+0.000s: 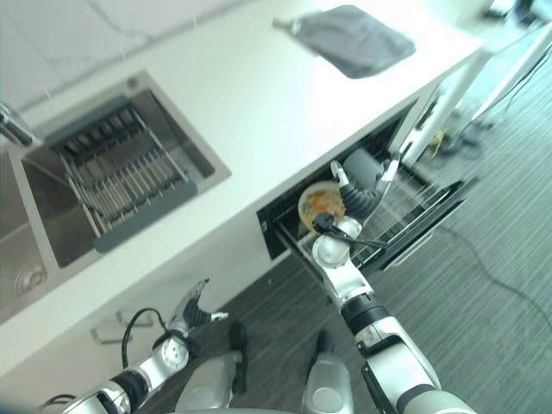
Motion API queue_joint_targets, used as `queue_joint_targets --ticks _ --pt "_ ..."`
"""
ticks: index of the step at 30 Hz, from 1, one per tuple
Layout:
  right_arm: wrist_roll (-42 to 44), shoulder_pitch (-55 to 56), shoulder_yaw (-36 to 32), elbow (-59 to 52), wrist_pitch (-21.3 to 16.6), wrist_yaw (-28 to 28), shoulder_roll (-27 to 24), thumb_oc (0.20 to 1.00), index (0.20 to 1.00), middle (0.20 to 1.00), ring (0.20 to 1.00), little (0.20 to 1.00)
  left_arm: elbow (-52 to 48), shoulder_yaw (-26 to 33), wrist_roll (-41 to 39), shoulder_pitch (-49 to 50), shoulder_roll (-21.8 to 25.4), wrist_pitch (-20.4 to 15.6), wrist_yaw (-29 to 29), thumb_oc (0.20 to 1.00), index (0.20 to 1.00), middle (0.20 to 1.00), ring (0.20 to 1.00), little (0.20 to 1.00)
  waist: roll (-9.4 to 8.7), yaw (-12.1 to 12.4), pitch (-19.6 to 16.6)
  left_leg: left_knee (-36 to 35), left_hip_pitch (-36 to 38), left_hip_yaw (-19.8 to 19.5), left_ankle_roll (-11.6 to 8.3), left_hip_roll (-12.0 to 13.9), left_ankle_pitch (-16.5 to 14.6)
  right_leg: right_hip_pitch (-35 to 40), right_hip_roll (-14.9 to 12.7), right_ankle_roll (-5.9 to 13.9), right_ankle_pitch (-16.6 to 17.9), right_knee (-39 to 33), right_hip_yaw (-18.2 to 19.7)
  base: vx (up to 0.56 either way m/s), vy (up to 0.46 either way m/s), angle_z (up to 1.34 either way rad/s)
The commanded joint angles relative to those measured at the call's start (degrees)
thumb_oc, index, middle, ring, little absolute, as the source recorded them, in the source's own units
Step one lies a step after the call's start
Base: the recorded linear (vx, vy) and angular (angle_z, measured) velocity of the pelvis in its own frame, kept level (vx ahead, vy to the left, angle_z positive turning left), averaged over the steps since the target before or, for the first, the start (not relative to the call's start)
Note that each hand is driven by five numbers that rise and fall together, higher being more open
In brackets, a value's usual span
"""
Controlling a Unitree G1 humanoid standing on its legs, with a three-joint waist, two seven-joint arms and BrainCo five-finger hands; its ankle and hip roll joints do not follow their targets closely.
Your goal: Place the dishes in the dishwasher.
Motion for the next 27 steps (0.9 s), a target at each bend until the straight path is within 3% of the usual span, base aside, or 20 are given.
queue_joint_targets --ticks 1,5,9,11,15,17,19,21,23,24,25,27 --pt "0.9 -3.2 -0.4 -2.3 -0.7 3.2 -2.2 1.0 1.0 1.0 1.0 1.0 0.5 0.9 1.5 -2.8 -1.6 -0.4 -1.4 1.0 1.0 1.0 1.0 1.0 0.94 -0.7 3.5 1.2 0.3 -1.9 1.03 -1.2 -1.7 0.6 3.3 -2.83 2.5 0.0 3.5 0.14 0.03 -0.11" --pt "-4.7 13.1 -2.3 -13.2 -3.9 15.4 -7.8 1.0 1.0 1.0 1.0 1.0 2.5 5.7 -0.2 4.9 -2.6 -1.6 -4.8 1.0 1.0 1.0 1.0 1.0 -0.61 -3.9 -2.6 -0.9 5.4 2.3 0.88 0.5 -2.0 4.2 3.6 -2.11 2.5 -1.6 4.1 0.2 0.039 -0.35" --pt "-2.9 22.1 -11.3 -15.6 -5.3 17.1 -12.3 1.0 1.0 1.0 1.0 1.0 3.2 10.7 -1.2 8.9 -1.9 -2.7 -10.9 1.0 1.0 1.0 1.0 1.0 -1.42 -6.3 -4.3 -1.4 7.8 5.9 0.67 1.7 -2.4 5.6 3.8 -1.87 2.0 -1.8 3.8 0.08 -0.068 -0.23" --pt "2.5 24.2 -17.5 -11.4 -6.5 16.2 -13.0 1.0 1.0 1.0 1.0 1.0 4.2 10.8 -1.1 9.8 -1.2 -0.7 -13.6 1.0 1.0 1.0 1.0 1.0 -1.96 -7.2 -4.7 -1.3 9.0 7.3 0.6 2.2 -2.8 6.5 3.9 -1.86 1.3 -1.6 3.1 0.13 -0.106 -0.29" --pt "10.9 26.3 -28.3 1.2 -12.8 16.5 -12.6 1.0 1.0 1.0 1.0 1.0 7.3 9.9 -1.6 9.4 -1.1 1.0 -16.4 1.0 1.0 1.0 1.0 1.0 -1.98 -7.9 -5.2 -0.6 9.7 7.9 0.39 2.9 -3.4 7.2 4.4 -2.23 0.7 -1.5 2.3 0.17 -0.104 -0.13" --pt "16.8 27.2 -31.4 5.2 -13.8 19.7 -11.8 1.0 1.0 1.0 1.0 1.0 7.4 9.3 -2.6 9.9 -1.1 1.7 -17.2 1.0 1.0 1.0 1.0 1.0 -1.74 -7.8 -5.1 -0.5 9.8 7.9 0.26 2.9 -3.4 7.5 4.4 -2.28 0.8 -1.7 1.8 0.15 -0.076 0.0" --pt "27.7 28.0 -34.9 12.2 -14.7 29.1 -10.1 1.0 1.0 1.0 1.0 1.0 7.2 9.3 -4.9 10.3 -1.0 3.2 -19.0 1.0 1.0 1.0 1.0 1.0 -1.32 -7.2 -4.8 0.4 9.4 7.5 0.18 2.8 -3.7 7.8 4.3 -2.48 0.7 -1.9 0.8 0.15 -0.087 0.01" --pt "37.0 27.7 -35.4 17.6 -13.3 37.8 -9.3 1.0 1.0 1.0 1.0 1.0 7.3 9.1 -5.0 10.2 -0.9 3.1 -19.4 1.0 1.0 1.0 1.0 1.0 -1.13 -6.6 -4.4 1.4 8.9 6.9 0.28 2.6 -4.0 7.8 4.1 -2.71 0.3 -1.4 -0.1 0.11 -0.086 0.1" --pt "52.1 26.1 -34.5 23.0 -7.9 51.7 -7.6 1.0 1.0 1.0 1.0 1.0 6.4 8.6 -5.3 9.6 -0.2 2.8 -19.7 1.0 1.0 1.0 1.0 1.0 -0.76 -5.0 -3.5 4.1 7.0 5.4 0.54 2.2 -4.4 7.3 3.7 -3.26 -0.7 0.8 -1.7 0.07 -0.11 0.23" --pt "53.7 25.6 -34.0 23.9 -7.4 53.8 -7.4 1.0 1.0 1.0 1.0 1.0 6.1 8.5 -5.4 9.3 0.0 2.9 -19.7 1.0 1.0 1.0 1.0 1.0 -0.68 -4.7 -3.3 4.7 6.3 5.0 0.62 2.1 -4.5 6.9 3.6 -3.38 -1.0 1.6 -2.0 0.03 -0.1 0.28" --pt "56.9 24.4 -32.2 25.3 -4.1 59.9 -6.7 1.0 1.0 1.0 1.0 1.0 5.6 8.1 -5.3 8.5 0.3 2.8 -19.5 1.0 1.0 1.0 1.0 1.0 -0.37 -3.8 -2.4 6.3 4.9 4.0 0.87 1.9 -4.7 6.0 3.4 -3.81 -1.7 3.6 -2.7 0.01 -0.069 0.34" --pt "59.3 21.7 -28.0 26.0 0.7 65.4 -6.1 1.0 1.0 1.0 1.0 1.0 4.9 7.4 -5.1 7.2 0.7 2.8 -19.2 1.0 1.0 1.0 1.0 1.0 0.15 -2.6 -1.1 8.6 2.8 2.4 1.2 1.5 -5.0 4.7 2.9 -4.46 -2.9 6.5 -3.4 0.0 -0.062 0.28"
